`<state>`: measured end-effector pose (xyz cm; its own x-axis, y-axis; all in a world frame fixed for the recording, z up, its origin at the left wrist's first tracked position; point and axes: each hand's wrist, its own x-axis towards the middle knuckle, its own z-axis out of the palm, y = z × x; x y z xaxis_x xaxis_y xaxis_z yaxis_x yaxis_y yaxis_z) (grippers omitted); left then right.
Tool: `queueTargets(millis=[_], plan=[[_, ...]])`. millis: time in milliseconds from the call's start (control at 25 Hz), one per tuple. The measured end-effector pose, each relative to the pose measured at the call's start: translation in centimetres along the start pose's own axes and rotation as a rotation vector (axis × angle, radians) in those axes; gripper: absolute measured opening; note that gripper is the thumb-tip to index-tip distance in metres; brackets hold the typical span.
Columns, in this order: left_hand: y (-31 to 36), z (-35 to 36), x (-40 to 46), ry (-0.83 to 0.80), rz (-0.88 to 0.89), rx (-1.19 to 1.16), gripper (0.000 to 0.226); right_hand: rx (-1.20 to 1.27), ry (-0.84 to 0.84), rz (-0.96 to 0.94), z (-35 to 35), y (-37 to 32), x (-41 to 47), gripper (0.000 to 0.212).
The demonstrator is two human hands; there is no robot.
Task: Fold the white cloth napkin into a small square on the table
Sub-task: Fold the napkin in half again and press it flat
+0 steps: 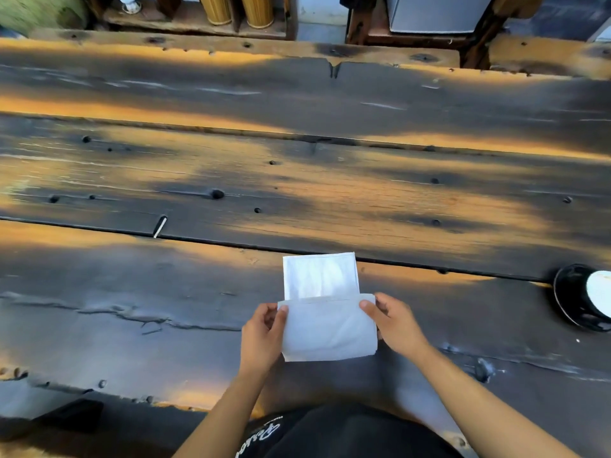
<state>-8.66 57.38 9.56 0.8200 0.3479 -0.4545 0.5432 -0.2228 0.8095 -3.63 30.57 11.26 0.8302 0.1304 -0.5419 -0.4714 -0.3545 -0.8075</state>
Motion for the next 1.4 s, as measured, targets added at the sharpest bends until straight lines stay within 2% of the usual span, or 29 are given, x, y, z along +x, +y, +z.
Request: queueTargets(millis=[240,400,600,880,1040,1280,1400], plan=[[2.9,1.4,7.4,0.038,-0.046,0.085,0.015,0.117,0.164,0.065,0.1,-1.5,7.5,0.010],[2.8,2.6,11.2,-0.005,-0.125,0.160,0.020,0.045,0.198,0.150,0.2,-0.8,11.4,0.009],[2.2,3.1,13.5,-0.043,-0.183,0.173,0.020,-0.011,0.223,0.147,0.6,0.3,13.6,0.010],[2.5,3.8,14.5,-0.050,-0.200,0.234,0.023,-0.247,0.237,0.093,0.9,0.8,14.9,0.019],[2.9,4.2,14.9,-0.036,-0.183,0.339,0.026,-0.321,0.263,0.127,1.1,0.4,15.1,0.021],[3.3,4.6,15.3,-0.019,-0.182,0.433,0.040,-0.289,0.337,0.244,1.2,-0.3,15.3,0.037],[3.2,4.5,14.8,-0.011,-0.176,0.577,0.047,-0.478,0.336,0.285,1.1,-0.5,14.9,0.045]])
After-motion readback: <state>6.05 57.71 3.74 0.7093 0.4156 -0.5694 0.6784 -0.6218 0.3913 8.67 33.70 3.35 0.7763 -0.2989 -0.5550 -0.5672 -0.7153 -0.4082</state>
